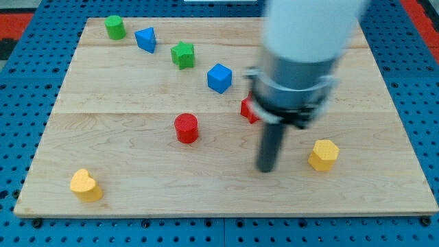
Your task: Push the red circle diagonally below to the red star
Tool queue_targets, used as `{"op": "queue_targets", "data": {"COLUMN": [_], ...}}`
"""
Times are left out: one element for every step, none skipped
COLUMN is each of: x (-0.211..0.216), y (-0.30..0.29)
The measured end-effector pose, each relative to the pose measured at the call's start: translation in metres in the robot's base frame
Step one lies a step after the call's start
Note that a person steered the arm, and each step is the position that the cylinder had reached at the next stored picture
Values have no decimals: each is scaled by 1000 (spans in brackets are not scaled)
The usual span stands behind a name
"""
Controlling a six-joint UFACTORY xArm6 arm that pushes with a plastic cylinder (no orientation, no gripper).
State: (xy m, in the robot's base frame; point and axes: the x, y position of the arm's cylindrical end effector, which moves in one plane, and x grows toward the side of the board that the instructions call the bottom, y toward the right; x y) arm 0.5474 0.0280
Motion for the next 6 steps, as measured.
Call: {"op": "queue_targets", "data": {"x": [-8,-68,-83,-67,-30,-5], "y": [-112,-128,-61,6,-38,-10]}}
